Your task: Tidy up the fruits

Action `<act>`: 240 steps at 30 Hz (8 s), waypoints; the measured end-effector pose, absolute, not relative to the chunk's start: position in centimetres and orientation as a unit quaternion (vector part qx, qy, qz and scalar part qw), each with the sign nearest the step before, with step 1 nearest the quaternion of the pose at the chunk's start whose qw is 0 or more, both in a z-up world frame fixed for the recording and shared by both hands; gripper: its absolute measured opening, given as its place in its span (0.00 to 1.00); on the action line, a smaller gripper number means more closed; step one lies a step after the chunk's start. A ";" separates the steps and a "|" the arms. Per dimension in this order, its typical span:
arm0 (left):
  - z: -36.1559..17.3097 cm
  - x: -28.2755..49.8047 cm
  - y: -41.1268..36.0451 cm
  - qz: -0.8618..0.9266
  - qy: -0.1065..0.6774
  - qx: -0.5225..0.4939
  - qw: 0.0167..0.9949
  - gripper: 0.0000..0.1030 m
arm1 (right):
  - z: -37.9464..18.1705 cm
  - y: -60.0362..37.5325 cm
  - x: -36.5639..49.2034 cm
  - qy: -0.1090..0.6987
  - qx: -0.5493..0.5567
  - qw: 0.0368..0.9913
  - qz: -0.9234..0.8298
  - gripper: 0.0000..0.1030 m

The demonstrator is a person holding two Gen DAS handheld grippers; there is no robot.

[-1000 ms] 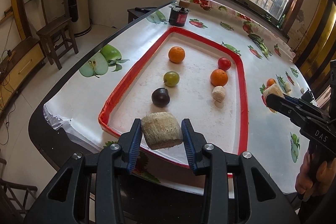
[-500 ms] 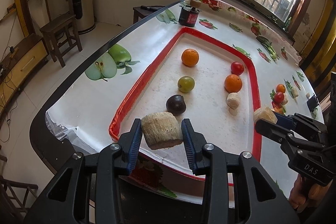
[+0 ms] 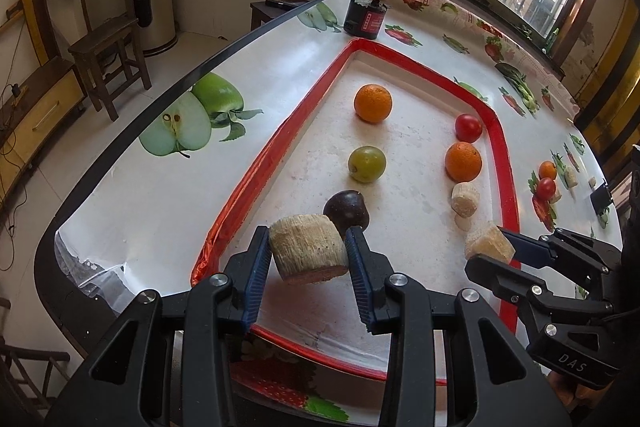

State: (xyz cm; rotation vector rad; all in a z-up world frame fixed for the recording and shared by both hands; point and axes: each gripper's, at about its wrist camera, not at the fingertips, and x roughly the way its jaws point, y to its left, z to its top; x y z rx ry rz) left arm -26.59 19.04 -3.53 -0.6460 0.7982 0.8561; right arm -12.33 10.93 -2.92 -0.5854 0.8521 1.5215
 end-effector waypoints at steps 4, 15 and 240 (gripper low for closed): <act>-3.8 -26.5 19.1 0.397 0.375 -0.293 0.785 0.35 | -3.7 11.4 -12.2 0.375 -0.259 0.603 0.655 0.33; -3.9 -26.0 19.2 0.401 0.385 -0.293 0.778 0.35 | -4.4 11.6 -12.3 0.380 -0.265 0.596 0.656 0.34; -4.1 -18.1 20.0 0.350 0.388 -0.315 0.793 0.30 | -3.5 15.3 -2.9 0.380 -0.222 0.665 0.603 0.30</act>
